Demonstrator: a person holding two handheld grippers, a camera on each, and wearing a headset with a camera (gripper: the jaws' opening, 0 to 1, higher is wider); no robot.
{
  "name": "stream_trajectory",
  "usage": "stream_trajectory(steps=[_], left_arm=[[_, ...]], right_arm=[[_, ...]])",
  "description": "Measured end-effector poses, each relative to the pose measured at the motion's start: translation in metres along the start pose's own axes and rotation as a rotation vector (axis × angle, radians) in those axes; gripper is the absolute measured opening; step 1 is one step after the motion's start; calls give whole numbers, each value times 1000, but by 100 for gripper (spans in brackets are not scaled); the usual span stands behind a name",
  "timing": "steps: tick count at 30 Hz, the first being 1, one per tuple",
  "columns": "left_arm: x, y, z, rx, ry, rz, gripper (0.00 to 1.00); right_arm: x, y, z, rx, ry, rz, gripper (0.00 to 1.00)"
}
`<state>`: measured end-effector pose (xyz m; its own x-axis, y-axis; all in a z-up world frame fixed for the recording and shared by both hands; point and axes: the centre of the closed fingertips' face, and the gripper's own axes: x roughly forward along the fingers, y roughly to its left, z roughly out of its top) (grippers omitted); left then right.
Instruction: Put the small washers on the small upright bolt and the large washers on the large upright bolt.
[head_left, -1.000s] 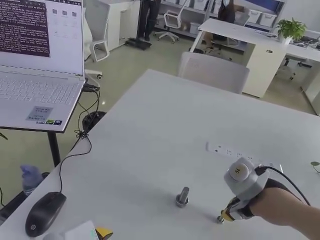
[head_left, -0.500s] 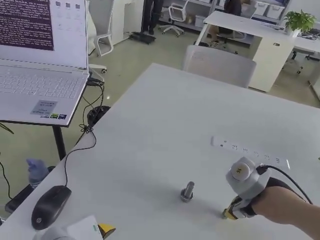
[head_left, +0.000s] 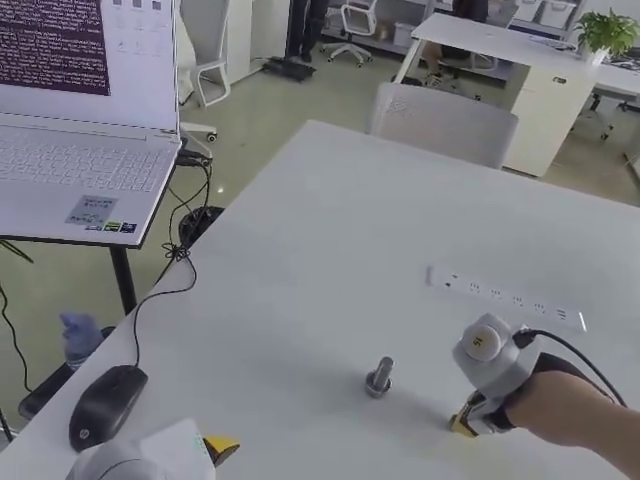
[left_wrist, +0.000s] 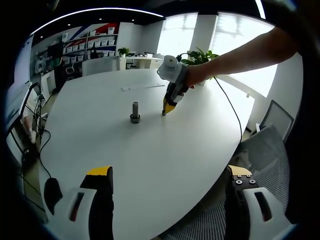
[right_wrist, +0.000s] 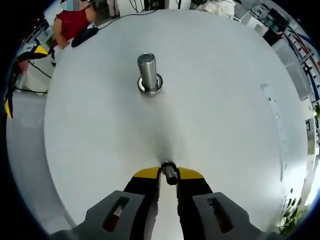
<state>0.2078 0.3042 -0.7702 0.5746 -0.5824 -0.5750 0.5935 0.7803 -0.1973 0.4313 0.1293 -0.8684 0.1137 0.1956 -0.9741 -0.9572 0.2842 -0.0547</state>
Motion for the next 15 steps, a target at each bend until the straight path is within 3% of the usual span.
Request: stream_trajectory(steps=[15], left_arm=[[-1,-1,-7,-6,10,-3,92]], right_arm=[[1,1,1,-1,2,-1,14]])
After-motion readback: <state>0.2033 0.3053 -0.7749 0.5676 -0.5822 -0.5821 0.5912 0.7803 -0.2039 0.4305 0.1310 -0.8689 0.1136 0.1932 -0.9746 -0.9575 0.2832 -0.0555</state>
